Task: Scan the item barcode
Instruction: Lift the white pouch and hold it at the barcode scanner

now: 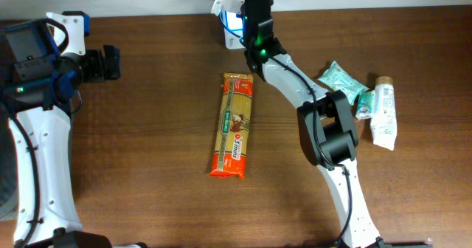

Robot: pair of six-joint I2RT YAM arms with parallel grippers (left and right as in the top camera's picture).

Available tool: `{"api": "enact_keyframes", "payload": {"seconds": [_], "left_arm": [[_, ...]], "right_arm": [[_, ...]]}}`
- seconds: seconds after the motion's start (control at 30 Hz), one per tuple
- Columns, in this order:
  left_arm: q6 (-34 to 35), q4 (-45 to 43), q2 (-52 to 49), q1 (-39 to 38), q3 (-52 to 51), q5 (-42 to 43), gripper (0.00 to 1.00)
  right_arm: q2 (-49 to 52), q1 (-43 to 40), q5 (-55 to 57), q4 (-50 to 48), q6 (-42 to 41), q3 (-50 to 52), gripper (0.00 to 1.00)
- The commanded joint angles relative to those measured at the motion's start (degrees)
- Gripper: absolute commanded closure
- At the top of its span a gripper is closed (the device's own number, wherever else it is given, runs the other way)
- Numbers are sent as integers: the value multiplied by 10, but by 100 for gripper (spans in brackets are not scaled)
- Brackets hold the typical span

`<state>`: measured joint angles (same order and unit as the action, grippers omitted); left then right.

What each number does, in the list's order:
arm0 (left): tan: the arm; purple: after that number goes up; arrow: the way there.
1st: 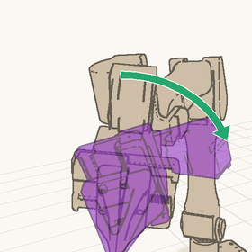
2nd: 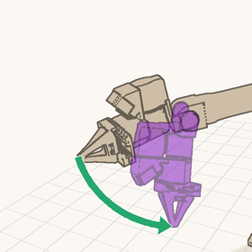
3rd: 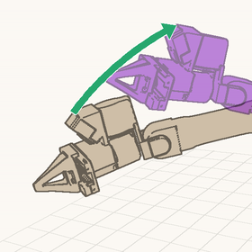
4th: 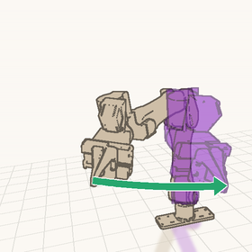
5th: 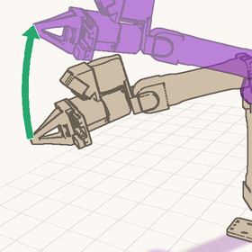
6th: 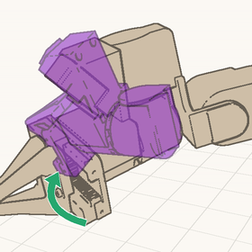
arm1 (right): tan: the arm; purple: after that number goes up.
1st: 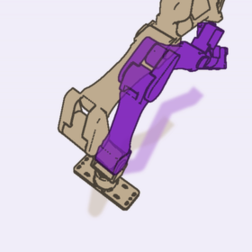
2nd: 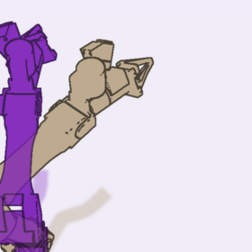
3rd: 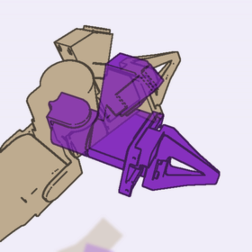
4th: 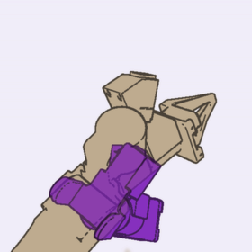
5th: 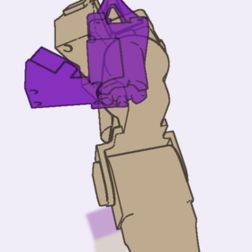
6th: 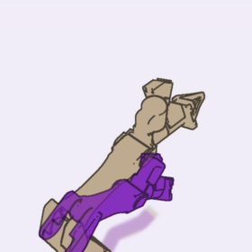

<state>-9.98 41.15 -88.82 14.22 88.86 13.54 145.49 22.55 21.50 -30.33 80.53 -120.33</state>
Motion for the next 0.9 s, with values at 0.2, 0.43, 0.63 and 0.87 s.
{"api": "enact_keyframes", "payload": {"seconds": [0.2,0.43,0.63,0.87], "left_arm": [[5,0,7,2,2,6,1],[5,1,7,2,2,7,1],[5,1,7,2,2,6,1],[5,1,7,2,2,6,1]], "right_arm": [[19,-20,-14,-6,7,-10,96],[23,-20,-18,-17,20,-10,96],[17,-12,-14,-21,22,-10,96],[-116,5,43,85,-97,-10,96]]}}
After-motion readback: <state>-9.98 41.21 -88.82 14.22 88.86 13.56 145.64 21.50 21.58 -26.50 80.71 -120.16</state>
